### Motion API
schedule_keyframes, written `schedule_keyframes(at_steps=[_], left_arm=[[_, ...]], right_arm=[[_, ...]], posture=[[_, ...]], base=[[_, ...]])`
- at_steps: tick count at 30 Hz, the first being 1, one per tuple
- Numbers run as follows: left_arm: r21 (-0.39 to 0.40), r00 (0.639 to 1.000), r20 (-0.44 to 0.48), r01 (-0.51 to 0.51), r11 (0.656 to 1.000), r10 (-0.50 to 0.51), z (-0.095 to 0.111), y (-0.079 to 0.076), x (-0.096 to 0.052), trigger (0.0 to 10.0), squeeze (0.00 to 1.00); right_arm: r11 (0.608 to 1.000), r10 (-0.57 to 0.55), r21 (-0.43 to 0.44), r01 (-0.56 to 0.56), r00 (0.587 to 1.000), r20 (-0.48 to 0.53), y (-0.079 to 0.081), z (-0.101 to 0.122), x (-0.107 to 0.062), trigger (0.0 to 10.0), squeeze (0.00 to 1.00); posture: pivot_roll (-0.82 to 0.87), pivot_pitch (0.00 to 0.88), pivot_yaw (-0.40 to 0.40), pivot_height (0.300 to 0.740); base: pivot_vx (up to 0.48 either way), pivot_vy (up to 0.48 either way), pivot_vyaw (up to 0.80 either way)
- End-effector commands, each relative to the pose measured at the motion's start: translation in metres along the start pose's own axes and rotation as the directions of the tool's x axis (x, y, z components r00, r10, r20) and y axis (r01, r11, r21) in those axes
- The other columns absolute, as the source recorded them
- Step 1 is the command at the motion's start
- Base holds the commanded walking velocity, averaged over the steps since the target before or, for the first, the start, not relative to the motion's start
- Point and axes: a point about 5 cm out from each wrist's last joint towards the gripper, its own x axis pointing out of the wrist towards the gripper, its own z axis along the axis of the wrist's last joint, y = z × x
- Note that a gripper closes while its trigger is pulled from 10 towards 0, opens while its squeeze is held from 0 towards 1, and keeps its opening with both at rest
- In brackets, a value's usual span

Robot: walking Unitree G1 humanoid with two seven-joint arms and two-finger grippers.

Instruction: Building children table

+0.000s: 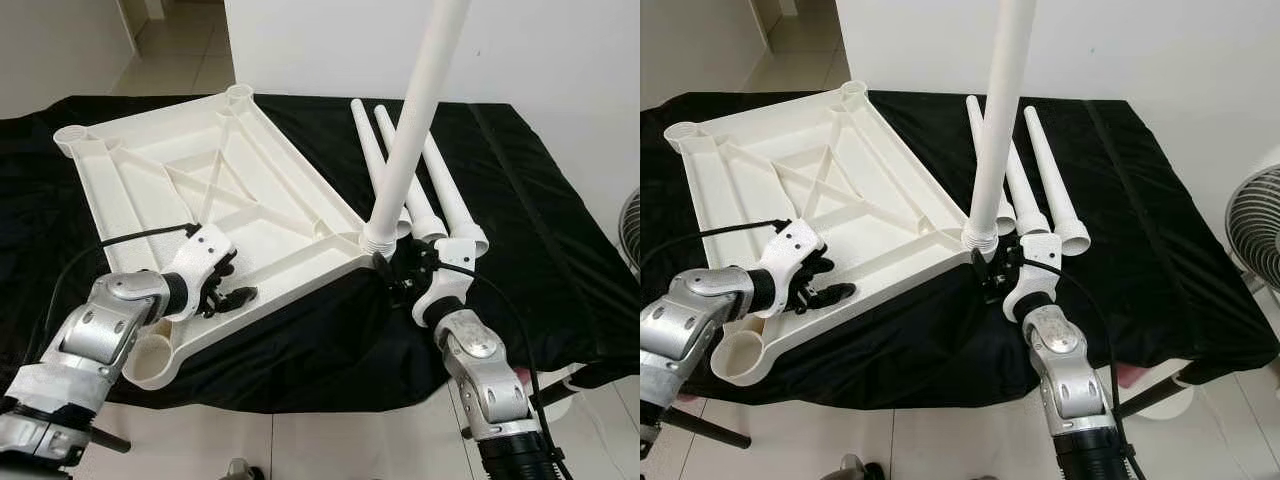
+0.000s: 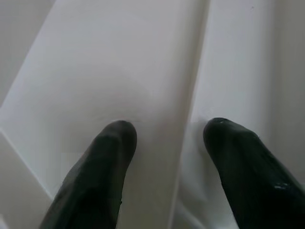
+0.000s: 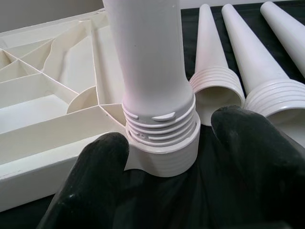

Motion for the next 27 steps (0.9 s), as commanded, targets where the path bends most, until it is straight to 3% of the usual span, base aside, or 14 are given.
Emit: schedule_keyframes(at_steps=[1, 7, 14, 17, 18, 21, 22, 24, 27], left_arm=[[-0.029, 0.997, -0.050, -0.062, 0.998, 0.061, -0.011, 0.004, 0.002, 0.0, 0.00], [-0.083, 0.995, -0.053, -0.085, 0.993, 0.080, -0.014, 0.009, 0.001, 0.0, 0.00], [-0.235, 0.994, 0.001, -0.104, 0.966, 0.108, -0.008, 0.015, -0.004, 0.0, 0.00], [-0.338, 0.984, 0.003, -0.166, 0.926, 0.178, -0.005, 0.024, -0.006, 0.0, 0.00], [-0.338, 0.984, 0.003, -0.166, 0.926, 0.178, -0.005, 0.024, -0.006, 0.0, 0.00], [-0.420, 0.967, 0.002, -0.231, 0.878, 0.255, 0.000, 0.032, -0.003, 0.0, 0.00], [-0.420, 0.967, 0.002, -0.231, 0.878, 0.255, 0.000, 0.032, -0.003, 0.0, 0.00], [-0.499, 0.955, 0.026, -0.244, 0.831, 0.296, 0.010, 0.037, 0.003, 0.0, 0.00], [-0.536, 0.951, 0.034, -0.243, 0.809, 0.308, 0.014, 0.039, 0.005, 0.0, 0.00]], right_arm=[[1.000, 0.008, 0.001, -0.008, 1.000, -0.004, 0.004, -0.002, 0.000, 10.0, 0.00], [1.000, 0.003, 0.002, -0.003, 1.000, -0.006, 0.003, -0.003, -0.001, 10.0, 0.00], [1.000, 0.001, 0.004, -0.001, 1.000, -0.006, 0.004, -0.004, -0.001, 10.0, 0.00], [1.000, 0.004, 0.005, -0.004, 1.000, -0.005, 0.005, -0.004, -0.001, 10.0, 0.00], [1.000, 0.004, 0.005, -0.004, 1.000, -0.005, 0.005, -0.004, -0.001, 10.0, 0.00], [1.000, 0.009, 0.005, -0.008, 1.000, -0.007, 0.006, -0.004, 0.000, 10.0, 0.00], [1.000, 0.009, 0.005, -0.008, 1.000, -0.007, 0.006, -0.004, 0.000, 10.0, 0.00], [1.000, 0.013, 0.005, -0.013, 1.000, -0.005, 0.007, -0.004, 0.001, 10.0, 0.00], [1.000, 0.014, 0.004, -0.014, 1.000, -0.005, 0.007, -0.004, 0.001, 10.0, 0.00]], posture=[[0.00, 0.120, 0.020, 0.740], [0.00, 0.122, 0.022, 0.740], [0.00, 0.122, 0.023, 0.740], [0.01, 0.121, 0.023, 0.740], [0.01, 0.121, 0.023, 0.740], [0.01, 0.121, 0.019, 0.740], [0.01, 0.121, 0.019, 0.740], [0.01, 0.120, 0.017, 0.740], [0.01, 0.120, 0.017, 0.740]], base=[[0.000, 0.000, 0.00], [0.000, 0.000, 0.00], [0.000, 0.000, 0.00], [0.000, 0.000, 0.00], [0.000, 0.000, 0.00], [0.000, 0.000, 0.00], [0.000, 0.000, 0.00], [0.000, 0.000, 0.00], [0.000, 0.000, 0.00]])
